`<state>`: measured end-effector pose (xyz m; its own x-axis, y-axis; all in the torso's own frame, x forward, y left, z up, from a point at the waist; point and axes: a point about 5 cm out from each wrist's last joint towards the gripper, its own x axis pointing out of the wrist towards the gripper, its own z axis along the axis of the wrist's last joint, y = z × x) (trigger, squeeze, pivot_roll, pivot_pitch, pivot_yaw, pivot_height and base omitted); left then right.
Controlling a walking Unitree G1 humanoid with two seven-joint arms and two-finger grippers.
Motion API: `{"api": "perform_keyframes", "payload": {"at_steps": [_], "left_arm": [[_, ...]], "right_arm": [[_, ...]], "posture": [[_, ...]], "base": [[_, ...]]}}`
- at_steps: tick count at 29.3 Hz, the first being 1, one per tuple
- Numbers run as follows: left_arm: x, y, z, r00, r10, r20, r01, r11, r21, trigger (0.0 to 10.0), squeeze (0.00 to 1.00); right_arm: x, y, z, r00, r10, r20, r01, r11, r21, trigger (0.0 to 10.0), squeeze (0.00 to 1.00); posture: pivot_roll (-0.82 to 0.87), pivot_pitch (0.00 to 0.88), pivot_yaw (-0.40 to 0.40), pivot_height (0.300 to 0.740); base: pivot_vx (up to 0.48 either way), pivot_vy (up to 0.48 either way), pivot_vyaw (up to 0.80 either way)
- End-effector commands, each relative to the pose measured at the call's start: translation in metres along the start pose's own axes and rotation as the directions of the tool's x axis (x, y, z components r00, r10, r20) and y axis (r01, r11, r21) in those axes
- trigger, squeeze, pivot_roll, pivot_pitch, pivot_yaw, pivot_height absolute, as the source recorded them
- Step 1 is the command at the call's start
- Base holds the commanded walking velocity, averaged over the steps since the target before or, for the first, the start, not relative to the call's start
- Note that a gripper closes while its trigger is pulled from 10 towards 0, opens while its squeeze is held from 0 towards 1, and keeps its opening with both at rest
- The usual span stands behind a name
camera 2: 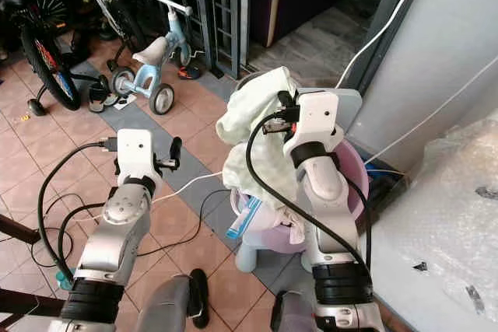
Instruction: Clothes washing
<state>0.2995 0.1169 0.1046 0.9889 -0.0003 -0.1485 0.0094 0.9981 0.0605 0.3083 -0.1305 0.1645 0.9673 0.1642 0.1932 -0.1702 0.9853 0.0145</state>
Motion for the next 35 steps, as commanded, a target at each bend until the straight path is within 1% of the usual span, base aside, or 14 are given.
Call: {"api": "perform_keyframes", "payload": {"at_steps": [1, 3, 7, 8, 9, 10, 11, 12, 13, 19, 21, 25, 27, 35], "left_arm": [[-0.002, 0.0, -0.002, 1.0, -0.004, 0.001, 0.004, 1.0, -0.004, 10.0, 0.0], [-0.002, -0.001, 0.0, 0.999, -0.034, 0.017, 0.035, 0.999, -0.023, 10.0, 0.0], [-0.004, -0.001, 0.002, 0.997, -0.064, 0.042, 0.065, 0.997, -0.036, 10.0, 0.0], [-0.005, -0.001, 0.003, 0.996, -0.078, 0.053, 0.08, 0.996, -0.041, 10.0, 0.0], [-0.005, 0.0, 0.003, 0.997, -0.06, 0.048, 0.062, 0.997, -0.044, 10.0, 0.0], [-0.005, 0.0, 0.003, 0.997, -0.06, 0.048, 0.062, 0.997, -0.044, 10.0, 0.0], [-0.005, 0.001, 0.004, 0.997, -0.055, 0.054, 0.057, 0.997, -0.052, 10.0, 0.0], [-0.005, 0.001, 0.004, 0.997, -0.055, 0.054, 0.057, 0.997, -0.052, 10.0, 0.0], [-0.005, 0.002, 0.005, 0.997, -0.056, 0.057, 0.059, 0.997, -0.054, 10.0, 0.0], [-0.009, 0.0, 0.002, 0.995, -0.082, 0.056, 0.084, 0.996, -0.042, 10.0, 0.0], [-0.009, -0.002, 0.001, 0.994, -0.097, 0.056, 0.099, 0.994, -0.043, 10.0, 0.0], [-0.006, -0.004, 0.004, 0.992, -0.107, 0.062, 0.109, 0.993, -0.045, 10.0, 0.0], [-0.003, -0.004, 0.006, 0.992, -0.107, 0.069, 0.11, 0.993, -0.048, 10.0, 0.0], [-0.006, -0.002, 0.004, 0.993, -0.099, 0.065, 0.102, 0.994, -0.045, 10.0, 0.0]], "right_arm": [[0.001, 0.0, 0.001, 1.0, -0.012, -0.01, 0.012, 1.0, 0.0, 10.0, 0.0], [0.002, -0.002, -0.002, 0.999, -0.029, -0.032, 0.03, 0.999, 0.017, 10.0, 0.0], [0.003, 0.001, -0.003, 0.999, -0.024, -0.041, 0.024, 1.0, -0.011, 10.0, 0.0], [0.004, 0.002, -0.003, 0.999, -0.027, -0.047, 0.026, 0.999, -0.029, 10.0, 0.0], [0.005, 0.007, -0.004, 0.999, -0.001, -0.038, -0.002, 0.996, -0.088, 10.0, 0.0], [0.005, 0.007, -0.004, 0.999, -0.001, -0.038, -0.002, 0.996, -0.088, 10.0, 0.0], [0.005, 0.014, -0.005, 0.998, 0.04, -0.044, -0.039, 0.999, 0.018, 10.0, 0.0], [0.005, 0.014, -0.005, 0.998, 0.04, -0.044, -0.039, 0.999, 0.018, 10.0, 0.0], [0.006, 0.015, -0.006, 0.998, 0.013, -0.062, -0.009, 0.998, 0.065, 10.0, 0.0], [0.006, 0.013, -0.006, 0.998, 0.001, -0.065, 0.002, 0.999, 0.048, 10.0, 0.0], [0.003, 0.008, -0.009, 0.996, -0.03, -0.083, 0.03, 1.0, -0.002, 10.0, 0.0], [0.0, 0.005, -0.007, 0.997, -0.042, -0.059, 0.042, 0.999, -0.003, 10.0, 0.0], [0.001, 0.004, -0.006, 0.997, -0.051, -0.05, 0.052, 0.998, 0.019, 10.0, 0.0], [0.007, -0.003, -0.002, 0.996, -0.081, -0.039, 0.081, 0.997, -0.005, 10.0, 0.0]], "posture": [[0.0, 0.074, 0.036, 0.74], [0.0, 0.074, 0.035, 0.74], [0.01, 0.071, 0.027, 0.74], [0.01, 0.07, 0.025, 0.74], [0.01, 0.07, 0.022, 0.74], [0.01, 0.07, 0.022, 0.74], [0.02, 0.074, 0.025, 0.74], [0.02, 0.074, 0.025, 0.74], [0.01, 0.081, 0.033, 0.74], [0.0, 0.083, 0.04, 0.74], [-0.01, 0.082, 0.05, 0.74], [-0.01, 0.083, 0.049, 0.74], [-0.01, 0.084, 0.047, 0.74], [0.0, 0.082, 0.041, 0.74]], "base": [[0.0, 0.0, 0.0], [0.0, 0.0, 0.0], [0.0, 0.0, 0.0], [0.0, 0.0, 0.0], [0.0, 0.0, 0.0], [0.0, 0.0, 0.0], [0.0, 0.0, 0.0], [0.0, 0.0, 0.0], [0.0, 0.0, 0.0], [0.0, 0.0, 0.0], [0.0, -0.298, 0.0], [0.184, -0.352, 0.0], [0.247, -0.401, 0.0], [0.247, -0.401, -0.75]]}}
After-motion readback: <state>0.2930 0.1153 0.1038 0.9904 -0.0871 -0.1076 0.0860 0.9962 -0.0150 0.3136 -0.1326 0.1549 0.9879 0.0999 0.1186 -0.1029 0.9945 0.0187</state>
